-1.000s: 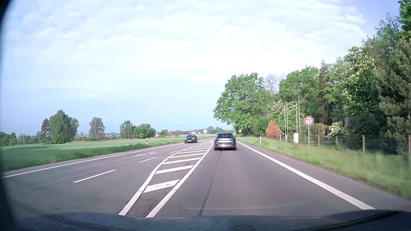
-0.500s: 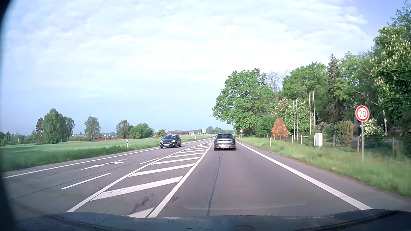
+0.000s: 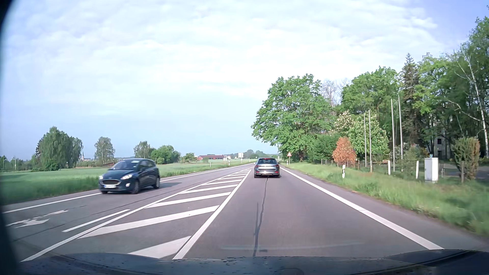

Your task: Follow the waypoints while adhering to traffic rules and regulations

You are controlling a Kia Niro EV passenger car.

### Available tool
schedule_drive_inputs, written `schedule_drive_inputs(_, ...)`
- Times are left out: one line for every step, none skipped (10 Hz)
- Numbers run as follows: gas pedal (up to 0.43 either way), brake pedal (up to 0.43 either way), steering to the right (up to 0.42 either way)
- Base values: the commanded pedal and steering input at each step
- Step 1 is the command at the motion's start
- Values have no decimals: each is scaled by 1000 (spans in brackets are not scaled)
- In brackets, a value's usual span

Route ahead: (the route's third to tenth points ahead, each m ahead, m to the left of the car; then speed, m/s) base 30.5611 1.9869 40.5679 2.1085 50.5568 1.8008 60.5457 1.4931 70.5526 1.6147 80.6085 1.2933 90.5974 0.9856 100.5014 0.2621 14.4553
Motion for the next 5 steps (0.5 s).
schedule_drive_inputs(248,0,-2)
schedule_drive_inputs(260,0,-1)
schedule_drive_inputs(260,0,-2)
schedule_drive_inputs(268,0,-2)
schedule_drive_inputs(280,0,-2)
